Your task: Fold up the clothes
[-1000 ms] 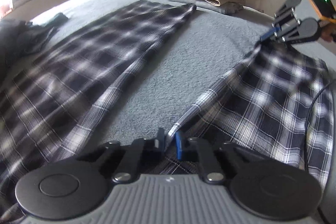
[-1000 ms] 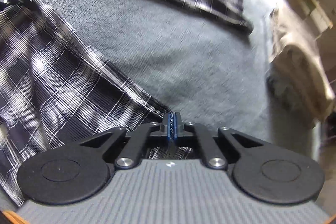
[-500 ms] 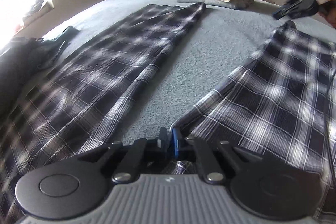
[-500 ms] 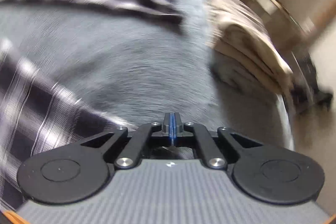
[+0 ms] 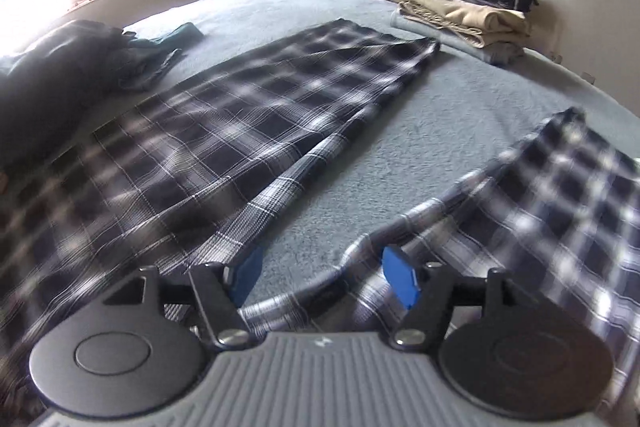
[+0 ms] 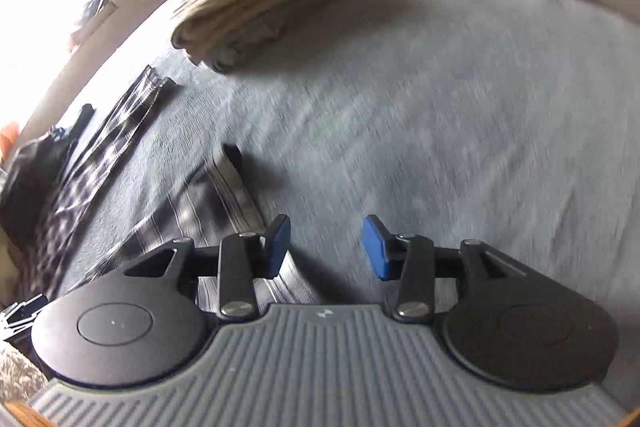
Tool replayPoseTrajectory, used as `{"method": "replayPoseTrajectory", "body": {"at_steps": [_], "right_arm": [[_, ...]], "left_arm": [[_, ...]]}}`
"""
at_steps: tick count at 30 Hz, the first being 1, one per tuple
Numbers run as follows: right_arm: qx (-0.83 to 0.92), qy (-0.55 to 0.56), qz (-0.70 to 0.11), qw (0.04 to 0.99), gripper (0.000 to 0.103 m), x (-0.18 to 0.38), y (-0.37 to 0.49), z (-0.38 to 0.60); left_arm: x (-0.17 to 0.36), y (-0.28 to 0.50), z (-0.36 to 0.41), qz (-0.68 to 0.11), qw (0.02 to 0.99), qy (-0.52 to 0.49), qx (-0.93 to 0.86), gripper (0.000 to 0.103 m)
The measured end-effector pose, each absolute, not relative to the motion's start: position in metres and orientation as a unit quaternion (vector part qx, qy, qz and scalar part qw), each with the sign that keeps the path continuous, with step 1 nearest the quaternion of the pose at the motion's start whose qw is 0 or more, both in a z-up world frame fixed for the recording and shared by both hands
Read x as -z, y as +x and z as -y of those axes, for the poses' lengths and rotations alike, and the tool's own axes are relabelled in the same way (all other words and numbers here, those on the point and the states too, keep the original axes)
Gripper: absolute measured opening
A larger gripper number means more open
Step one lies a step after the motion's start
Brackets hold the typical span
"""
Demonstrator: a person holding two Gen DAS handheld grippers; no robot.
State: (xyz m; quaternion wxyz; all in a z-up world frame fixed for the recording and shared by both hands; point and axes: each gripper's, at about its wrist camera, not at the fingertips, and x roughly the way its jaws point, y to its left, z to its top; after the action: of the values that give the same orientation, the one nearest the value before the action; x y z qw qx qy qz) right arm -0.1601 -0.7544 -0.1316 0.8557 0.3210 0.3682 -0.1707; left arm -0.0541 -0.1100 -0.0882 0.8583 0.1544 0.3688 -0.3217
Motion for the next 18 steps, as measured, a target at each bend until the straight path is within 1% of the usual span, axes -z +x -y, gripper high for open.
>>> {"method": "replayPoseTrajectory", "body": {"at_steps": [4,5,8,11,14,17,18], "right_arm": [[0.139,0.323,-0.347,0.869,0.040,0.132,-0.151,0.748],[0.121,0.303,-0.346,0.880,0.039,0.128,-0.143,0.740],[0.047,0.192,-0.359,0.912,0.037,0.119,-0.121,0.702],[0.020,0.100,-0.401,0.910,0.034,0.135,-0.102,0.677],[0.102,0.111,-0.414,0.898,0.031,0.157,-0.098,0.699],[0.178,0.219,-0.349,0.894,0.033,0.149,-0.116,0.727],[0.195,0.231,-0.339,0.891,0.034,0.147,-0.123,0.731]], "left_arm": [[0.080,-0.075,0.109,-0.373,0.854,0.154,0.329,0.069],[0.080,-0.080,0.109,-0.375,0.852,0.154,0.332,0.069],[0.084,-0.092,0.111,-0.383,0.843,0.163,0.340,0.069],[0.093,-0.102,0.114,-0.391,0.832,0.182,0.349,0.069],[0.098,-0.108,0.114,-0.396,0.826,0.190,0.354,0.069],[0.099,-0.106,0.110,-0.403,0.827,0.179,0.349,0.069],[0.099,-0.105,0.109,-0.406,0.827,0.175,0.347,0.069]]}}
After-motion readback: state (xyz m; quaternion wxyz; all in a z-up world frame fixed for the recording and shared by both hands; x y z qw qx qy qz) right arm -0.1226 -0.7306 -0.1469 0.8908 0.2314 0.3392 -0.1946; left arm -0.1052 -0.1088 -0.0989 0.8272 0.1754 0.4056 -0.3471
